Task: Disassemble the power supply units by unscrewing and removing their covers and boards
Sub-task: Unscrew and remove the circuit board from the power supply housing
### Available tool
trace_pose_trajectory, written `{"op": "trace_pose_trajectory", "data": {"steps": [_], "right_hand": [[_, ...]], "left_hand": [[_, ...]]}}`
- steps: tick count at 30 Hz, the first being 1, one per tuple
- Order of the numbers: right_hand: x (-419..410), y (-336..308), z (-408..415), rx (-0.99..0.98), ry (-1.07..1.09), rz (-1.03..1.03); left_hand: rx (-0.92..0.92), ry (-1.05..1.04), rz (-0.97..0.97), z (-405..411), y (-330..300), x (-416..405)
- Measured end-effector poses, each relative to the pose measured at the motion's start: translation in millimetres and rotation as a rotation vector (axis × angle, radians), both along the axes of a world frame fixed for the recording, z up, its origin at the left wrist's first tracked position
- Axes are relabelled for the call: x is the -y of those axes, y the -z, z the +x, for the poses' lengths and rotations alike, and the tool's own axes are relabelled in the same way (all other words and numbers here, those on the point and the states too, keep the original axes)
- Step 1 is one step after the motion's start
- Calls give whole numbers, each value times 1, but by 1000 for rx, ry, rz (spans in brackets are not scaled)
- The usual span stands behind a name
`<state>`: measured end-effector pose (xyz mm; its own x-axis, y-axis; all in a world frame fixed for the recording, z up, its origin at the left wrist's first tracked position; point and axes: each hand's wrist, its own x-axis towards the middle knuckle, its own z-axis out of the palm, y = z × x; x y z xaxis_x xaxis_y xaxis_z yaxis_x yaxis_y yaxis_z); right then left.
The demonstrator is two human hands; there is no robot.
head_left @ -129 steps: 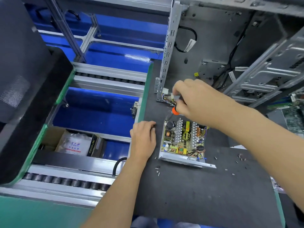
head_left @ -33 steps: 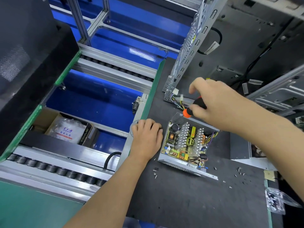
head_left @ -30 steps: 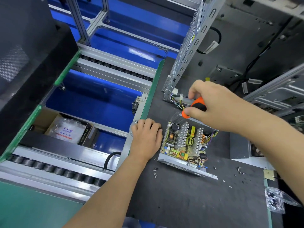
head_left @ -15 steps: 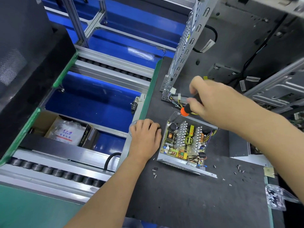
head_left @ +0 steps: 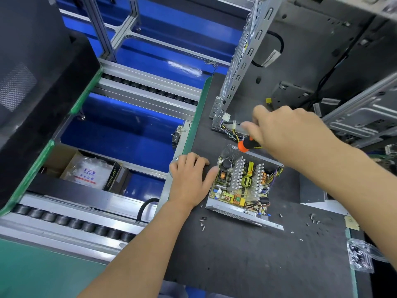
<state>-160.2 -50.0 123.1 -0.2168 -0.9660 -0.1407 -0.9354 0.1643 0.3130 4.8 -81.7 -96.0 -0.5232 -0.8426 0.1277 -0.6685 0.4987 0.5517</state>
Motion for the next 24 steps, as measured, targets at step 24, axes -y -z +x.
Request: {"op": "trace_pose_trajectory", "data": {"steps": [24], "right_hand": [[3, 2, -8, 457, -74, -75]], "left_hand": [[-3, -41, -32, -20, -6, -6]]}}
